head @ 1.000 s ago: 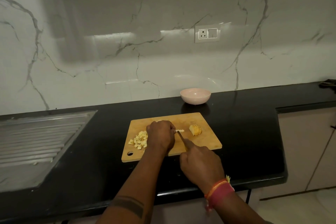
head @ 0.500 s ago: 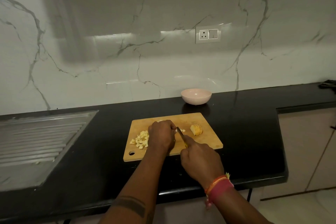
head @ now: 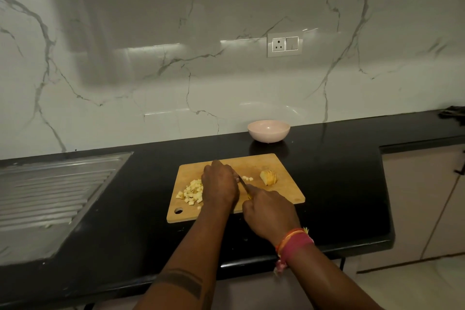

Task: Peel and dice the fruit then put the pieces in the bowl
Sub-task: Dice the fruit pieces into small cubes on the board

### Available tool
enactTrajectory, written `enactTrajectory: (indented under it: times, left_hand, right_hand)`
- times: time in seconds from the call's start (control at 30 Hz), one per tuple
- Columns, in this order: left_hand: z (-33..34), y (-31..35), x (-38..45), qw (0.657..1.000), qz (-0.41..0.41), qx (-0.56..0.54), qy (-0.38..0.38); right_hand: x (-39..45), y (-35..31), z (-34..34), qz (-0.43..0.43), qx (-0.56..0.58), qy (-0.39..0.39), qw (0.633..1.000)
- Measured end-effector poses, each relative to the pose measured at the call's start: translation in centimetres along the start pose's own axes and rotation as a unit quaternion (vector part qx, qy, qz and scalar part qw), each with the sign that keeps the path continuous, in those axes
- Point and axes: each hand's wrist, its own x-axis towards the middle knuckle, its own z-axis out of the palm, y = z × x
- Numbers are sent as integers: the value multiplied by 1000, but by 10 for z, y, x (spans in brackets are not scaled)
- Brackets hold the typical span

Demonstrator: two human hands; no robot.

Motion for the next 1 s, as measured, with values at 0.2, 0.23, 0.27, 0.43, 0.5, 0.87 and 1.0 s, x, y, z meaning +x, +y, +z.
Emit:
enactTrajectory:
  times: [0.2,0.23,0.27,0.43,0.5,0.87,1.0]
  left_hand:
    - [-9,-1,-4,999,28,40,16]
    - [-10,-2,-4,999,30,41,20]
    - [-11,-3,-4,998,33,39,22]
    - [-25,-10,2,997,46,44,34]
    - [-29,-14,5,998,38,25,49]
    - [-3,43,-4,980,108,-144,-88]
    - [5,44,-5,968,85,-190,-138]
  right_hand:
    - [-15,6,0,55,29,67,996]
    - [-13,5,0,71,28,65,995]
    - [-10,3,1,80,19,57,995]
    - [-5,-24,10,-5,9,7,1000]
    - [-5,-27,11,-15,36,18,999]
    - [-12,12,-14,113,92,72,987]
    - [-12,17,-16,132,124,86,980]
